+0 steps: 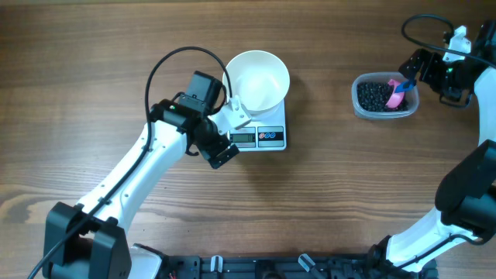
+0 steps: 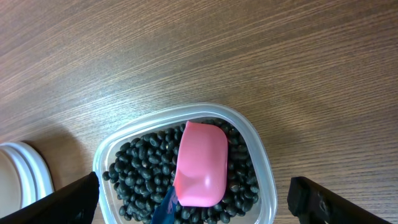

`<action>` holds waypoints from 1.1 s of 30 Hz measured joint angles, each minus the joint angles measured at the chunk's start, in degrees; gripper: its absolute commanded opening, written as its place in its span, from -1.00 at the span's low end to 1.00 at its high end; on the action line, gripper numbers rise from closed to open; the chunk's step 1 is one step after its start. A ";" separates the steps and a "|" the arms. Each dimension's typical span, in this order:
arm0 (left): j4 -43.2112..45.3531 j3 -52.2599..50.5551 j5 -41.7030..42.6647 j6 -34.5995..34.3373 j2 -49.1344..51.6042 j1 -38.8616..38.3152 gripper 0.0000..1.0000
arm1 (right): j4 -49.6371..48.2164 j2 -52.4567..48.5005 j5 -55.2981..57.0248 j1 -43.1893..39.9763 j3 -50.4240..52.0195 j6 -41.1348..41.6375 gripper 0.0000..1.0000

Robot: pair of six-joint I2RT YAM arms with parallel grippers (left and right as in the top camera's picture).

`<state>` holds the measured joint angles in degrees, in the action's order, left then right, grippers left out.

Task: Scoop item into bowl and weigh 150g on scale
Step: 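Move the left gripper back beside the scale display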

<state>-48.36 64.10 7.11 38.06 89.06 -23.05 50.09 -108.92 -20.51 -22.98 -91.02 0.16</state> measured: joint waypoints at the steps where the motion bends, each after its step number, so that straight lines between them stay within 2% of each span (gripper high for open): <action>1: 0.00 0.00 -0.02 0.55 0.00 0.31 1.00 | 0.00 0.00 0.00 0.00 0.00 0.00 0.99; 9: 0.22 0.00 0.63 3.26 0.00 0.57 1.00 | 0.00 0.00 0.02 0.00 0.00 0.00 0.99; 17: 0.07 0.00 3.43 10.36 0.00 0.57 1.00 | 0.00 0.00 0.02 0.00 0.00 0.00 0.99; 27: -0.11 0.00 5.49 10.91 0.11 0.57 1.00 | 0.00 0.00 0.02 0.00 0.00 0.00 0.99; 33: 1.09 -0.02 6.08 10.91 4.98 0.57 1.00 | 0.00 0.00 0.02 0.00 0.00 0.00 1.00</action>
<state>-47.27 64.07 13.19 48.97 94.04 -22.48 50.09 -108.92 -20.49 -22.98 -91.02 0.16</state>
